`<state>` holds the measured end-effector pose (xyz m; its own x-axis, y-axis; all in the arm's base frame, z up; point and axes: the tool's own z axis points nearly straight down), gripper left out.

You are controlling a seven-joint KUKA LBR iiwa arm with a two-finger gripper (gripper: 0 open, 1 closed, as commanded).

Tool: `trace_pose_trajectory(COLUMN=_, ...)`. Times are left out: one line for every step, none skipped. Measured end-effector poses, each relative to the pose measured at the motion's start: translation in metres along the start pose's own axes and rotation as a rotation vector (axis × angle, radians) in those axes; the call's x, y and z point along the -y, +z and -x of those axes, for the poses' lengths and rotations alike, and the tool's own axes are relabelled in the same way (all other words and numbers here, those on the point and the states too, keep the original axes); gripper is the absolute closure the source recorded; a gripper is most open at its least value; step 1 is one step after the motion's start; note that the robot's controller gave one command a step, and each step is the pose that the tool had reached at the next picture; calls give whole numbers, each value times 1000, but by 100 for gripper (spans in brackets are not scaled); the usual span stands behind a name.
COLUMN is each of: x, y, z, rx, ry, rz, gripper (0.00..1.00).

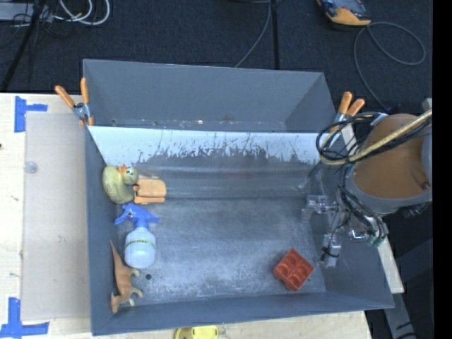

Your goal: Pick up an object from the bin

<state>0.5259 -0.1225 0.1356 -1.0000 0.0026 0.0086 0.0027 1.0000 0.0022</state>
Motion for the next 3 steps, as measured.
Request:
trace_pose_trajectory(x=0, y=-4, z=2, rx=7, ry=-5, rz=-1, gripper=0)
trace_pose_trajectory(x=-19, y=45, z=-34, rx=6, ry=-282, rz=-1, gripper=0)
trace_pose_trajectory(x=-23, y=53, z=-45, rx=10, ry=-294, rz=-1, gripper=0)
